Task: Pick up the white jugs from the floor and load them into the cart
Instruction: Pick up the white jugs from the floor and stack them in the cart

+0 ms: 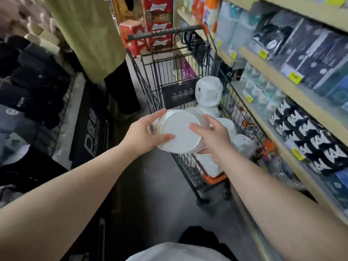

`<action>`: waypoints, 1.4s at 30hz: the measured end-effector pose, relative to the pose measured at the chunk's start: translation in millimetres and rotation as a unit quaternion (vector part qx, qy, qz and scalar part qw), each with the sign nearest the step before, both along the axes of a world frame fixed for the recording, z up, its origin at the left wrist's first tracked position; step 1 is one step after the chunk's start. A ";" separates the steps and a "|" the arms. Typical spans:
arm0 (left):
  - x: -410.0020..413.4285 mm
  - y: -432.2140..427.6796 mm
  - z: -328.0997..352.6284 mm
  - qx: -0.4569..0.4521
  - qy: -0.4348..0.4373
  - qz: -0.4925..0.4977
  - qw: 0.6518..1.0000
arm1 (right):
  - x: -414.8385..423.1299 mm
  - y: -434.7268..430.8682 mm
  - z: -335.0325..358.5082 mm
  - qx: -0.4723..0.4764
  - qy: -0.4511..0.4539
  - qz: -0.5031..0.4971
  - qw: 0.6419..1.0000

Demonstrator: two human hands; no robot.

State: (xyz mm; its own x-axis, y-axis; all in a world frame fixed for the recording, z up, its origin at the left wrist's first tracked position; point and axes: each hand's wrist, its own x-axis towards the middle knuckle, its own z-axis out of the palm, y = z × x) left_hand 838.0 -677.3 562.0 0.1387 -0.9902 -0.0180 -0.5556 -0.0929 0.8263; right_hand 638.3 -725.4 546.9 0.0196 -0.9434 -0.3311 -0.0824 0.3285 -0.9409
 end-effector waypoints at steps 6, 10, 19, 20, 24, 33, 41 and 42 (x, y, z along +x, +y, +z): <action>9.9 -127.8 -21.8 0.027 -0.089 -0.089 0.992 | 2.9 -101.6 -26.4 0.021 0.002 -0.047 0.999; 5.5 -207.2 -42.4 0.078 -0.112 -0.125 0.983 | 3.8 -173.7 -49.4 0.046 0.005 -0.057 0.997; 12.9 -345.5 -92.7 0.166 -0.089 -0.142 0.972 | 17.4 -288.0 -94.3 0.099 0.042 -0.092 0.990; 14.5 -360.1 -99.9 0.169 -0.092 -0.152 0.969 | 20.1 -297.9 -99.0 0.107 0.046 -0.103 0.988; 17.7 -417.1 -128.4 0.193 -0.099 -0.212 0.953 | 30.6 -331.4 -117.3 0.136 0.063 -0.149 0.977; 19.3 -493.6 -163.6 0.205 -0.129 -0.289 0.926 | 45.7 -366.5 -142.5 0.172 0.053 -0.229 0.956; 16.9 -503.5 -142.1 0.134 -0.187 -0.326 0.917 | 48.1 -356.0 -140.3 0.160 0.092 -0.202 0.962; 13.6 -500.6 -136.0 0.116 -0.195 -0.337 0.914 | 46.1 -350.7 -133.6 0.160 0.099 -0.197 0.962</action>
State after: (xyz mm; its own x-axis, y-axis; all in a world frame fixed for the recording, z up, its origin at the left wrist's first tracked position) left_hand 851.5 -1178.0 426.0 -0.4605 -0.8288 -0.3179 -0.7988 0.2308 0.5555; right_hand 684.4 -1076.0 413.3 -0.4127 -0.7137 -0.5659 -0.0590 0.6410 -0.7653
